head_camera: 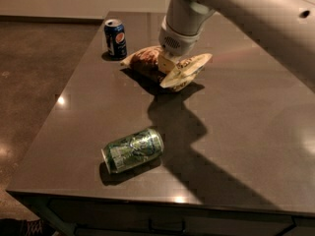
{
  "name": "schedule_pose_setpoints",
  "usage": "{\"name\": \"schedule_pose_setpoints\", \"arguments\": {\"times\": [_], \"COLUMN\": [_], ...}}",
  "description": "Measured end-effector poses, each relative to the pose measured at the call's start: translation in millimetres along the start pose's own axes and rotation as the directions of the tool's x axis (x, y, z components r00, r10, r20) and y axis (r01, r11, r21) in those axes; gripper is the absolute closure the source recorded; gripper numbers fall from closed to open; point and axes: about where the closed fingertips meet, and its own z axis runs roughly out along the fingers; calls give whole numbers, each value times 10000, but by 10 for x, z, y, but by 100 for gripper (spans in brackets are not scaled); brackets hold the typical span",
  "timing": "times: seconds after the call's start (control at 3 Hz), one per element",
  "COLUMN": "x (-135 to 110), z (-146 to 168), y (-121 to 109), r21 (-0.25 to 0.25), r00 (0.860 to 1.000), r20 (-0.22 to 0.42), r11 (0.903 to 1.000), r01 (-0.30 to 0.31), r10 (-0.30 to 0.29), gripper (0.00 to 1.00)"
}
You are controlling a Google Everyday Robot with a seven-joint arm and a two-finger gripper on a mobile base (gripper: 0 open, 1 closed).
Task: Move brown chip bag near pepsi can
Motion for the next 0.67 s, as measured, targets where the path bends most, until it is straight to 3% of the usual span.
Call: {"name": "schedule_pose_setpoints", "arguments": {"times": [0.33, 0.67], "x": [-299, -500], "z": [74, 169], "y": [-11, -59], "r21": [-188, -484], "r00": [9989, 9969], "r20": [149, 157], "r11": [9988, 9958], "r01": [443, 778], "r10": [-440, -771], "gripper": [100, 75]}}
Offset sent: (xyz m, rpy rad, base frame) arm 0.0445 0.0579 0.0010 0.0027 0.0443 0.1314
